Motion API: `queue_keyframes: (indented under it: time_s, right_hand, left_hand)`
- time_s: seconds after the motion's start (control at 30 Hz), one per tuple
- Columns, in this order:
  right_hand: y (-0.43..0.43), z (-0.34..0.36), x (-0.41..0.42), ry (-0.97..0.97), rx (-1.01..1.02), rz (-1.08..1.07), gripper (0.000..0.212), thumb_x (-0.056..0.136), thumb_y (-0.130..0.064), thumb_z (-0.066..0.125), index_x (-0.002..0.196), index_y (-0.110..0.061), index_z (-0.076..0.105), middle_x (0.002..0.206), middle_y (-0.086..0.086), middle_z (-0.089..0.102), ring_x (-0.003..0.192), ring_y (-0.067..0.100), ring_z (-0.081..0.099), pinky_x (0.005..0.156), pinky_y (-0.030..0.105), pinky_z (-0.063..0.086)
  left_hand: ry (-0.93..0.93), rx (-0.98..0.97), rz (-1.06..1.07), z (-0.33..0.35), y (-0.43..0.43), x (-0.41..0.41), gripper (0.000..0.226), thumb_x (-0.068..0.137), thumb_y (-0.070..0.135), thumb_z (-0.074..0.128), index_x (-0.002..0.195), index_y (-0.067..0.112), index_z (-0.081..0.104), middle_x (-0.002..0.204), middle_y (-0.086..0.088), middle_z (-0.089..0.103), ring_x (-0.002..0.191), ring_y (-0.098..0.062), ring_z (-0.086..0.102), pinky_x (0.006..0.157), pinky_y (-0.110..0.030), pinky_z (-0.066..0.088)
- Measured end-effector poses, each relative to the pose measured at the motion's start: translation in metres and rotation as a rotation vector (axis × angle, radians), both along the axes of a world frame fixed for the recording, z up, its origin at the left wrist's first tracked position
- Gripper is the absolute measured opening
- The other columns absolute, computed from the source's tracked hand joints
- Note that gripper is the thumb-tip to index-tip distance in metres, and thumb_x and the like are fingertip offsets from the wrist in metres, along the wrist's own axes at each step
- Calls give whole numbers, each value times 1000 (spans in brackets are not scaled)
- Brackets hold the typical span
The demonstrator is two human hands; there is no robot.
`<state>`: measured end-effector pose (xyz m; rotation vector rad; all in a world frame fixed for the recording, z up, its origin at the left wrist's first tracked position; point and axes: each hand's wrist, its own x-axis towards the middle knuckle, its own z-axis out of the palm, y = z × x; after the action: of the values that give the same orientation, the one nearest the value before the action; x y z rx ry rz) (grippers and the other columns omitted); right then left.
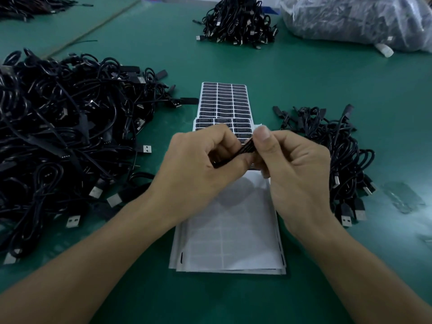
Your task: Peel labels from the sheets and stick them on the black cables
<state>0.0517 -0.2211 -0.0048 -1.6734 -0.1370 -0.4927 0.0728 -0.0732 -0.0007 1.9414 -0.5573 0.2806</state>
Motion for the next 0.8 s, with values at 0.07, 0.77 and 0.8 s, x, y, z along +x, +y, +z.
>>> queue_keyframes:
  time_s: [0.07,0.77,0.8]
  right_hand:
    - [0,-1,0,11,13,-7,39,103,-28,53,74,-6,69,68,13,68,60,9,57,57,24,48]
    - [16,-5,-5,23,-292,268,19,93,-19,66,77,-26,59,75,-14,65,66,6,59,59,18,45]
    - [16,-3,-6,36,-250,276,17,94,-20,64,78,-22,59,76,-7,68,65,11,60,59,29,49]
  left_hand:
    - [-175,142,71,2,4,2,14,86,33,74,78,24,66,69,15,67,64,-11,62,60,-35,53]
    - [-27,-577,109,32,19,14,20,101,18,51,82,19,50,63,13,55,51,-6,50,49,-22,41]
    - [-10,-592,155,33,23,17,25,104,21,48,79,19,51,59,13,55,49,-5,50,48,-23,41]
